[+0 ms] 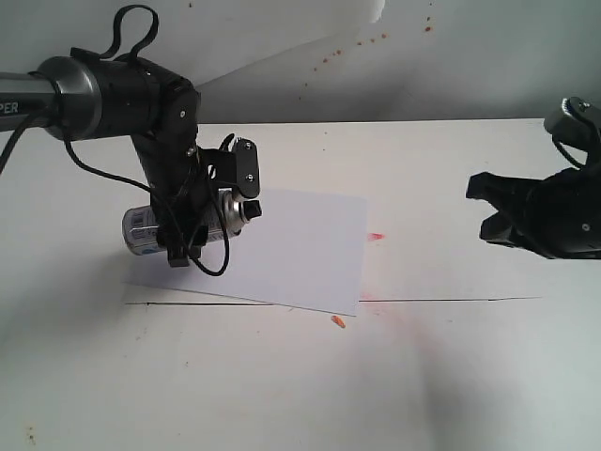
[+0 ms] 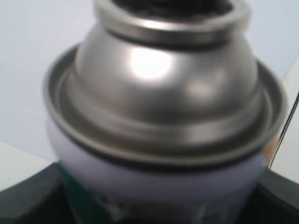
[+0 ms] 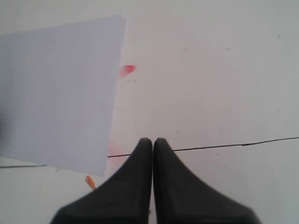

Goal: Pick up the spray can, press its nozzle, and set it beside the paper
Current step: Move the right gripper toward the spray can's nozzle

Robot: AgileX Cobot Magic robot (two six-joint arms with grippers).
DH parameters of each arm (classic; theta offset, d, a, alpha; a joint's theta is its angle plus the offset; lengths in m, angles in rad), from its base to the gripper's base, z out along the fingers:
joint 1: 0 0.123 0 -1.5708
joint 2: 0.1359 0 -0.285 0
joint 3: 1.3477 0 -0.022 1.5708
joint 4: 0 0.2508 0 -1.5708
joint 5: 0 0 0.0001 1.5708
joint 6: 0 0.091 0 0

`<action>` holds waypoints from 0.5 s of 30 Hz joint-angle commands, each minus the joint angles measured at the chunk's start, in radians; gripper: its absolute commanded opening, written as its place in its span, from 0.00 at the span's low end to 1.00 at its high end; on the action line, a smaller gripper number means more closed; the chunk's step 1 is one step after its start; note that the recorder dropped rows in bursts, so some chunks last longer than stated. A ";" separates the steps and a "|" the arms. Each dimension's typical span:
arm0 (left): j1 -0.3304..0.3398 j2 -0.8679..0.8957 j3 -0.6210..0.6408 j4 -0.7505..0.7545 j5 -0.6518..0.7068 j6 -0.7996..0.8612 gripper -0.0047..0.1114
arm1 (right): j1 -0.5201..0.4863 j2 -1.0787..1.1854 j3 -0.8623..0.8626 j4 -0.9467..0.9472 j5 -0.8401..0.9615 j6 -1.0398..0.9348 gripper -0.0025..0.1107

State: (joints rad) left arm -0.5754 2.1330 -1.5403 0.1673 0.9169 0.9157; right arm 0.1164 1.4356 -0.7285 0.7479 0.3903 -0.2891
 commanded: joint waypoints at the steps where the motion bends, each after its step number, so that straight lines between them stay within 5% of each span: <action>1: -0.006 -0.011 -0.012 0.000 0.002 -0.003 0.04 | 0.004 0.042 -0.013 0.124 -0.036 -0.101 0.03; 10: -0.006 -0.011 -0.012 0.000 0.022 -0.003 0.04 | 0.004 0.397 -0.492 0.181 0.318 -0.126 0.03; 15: -0.006 -0.011 -0.012 0.000 0.005 -0.003 0.04 | 0.004 0.524 -0.617 0.278 0.434 -0.179 0.03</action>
State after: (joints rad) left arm -0.5754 2.1330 -1.5403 0.1673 0.9357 0.9157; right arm 0.1164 1.9027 -1.2875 0.9683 0.7580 -0.4255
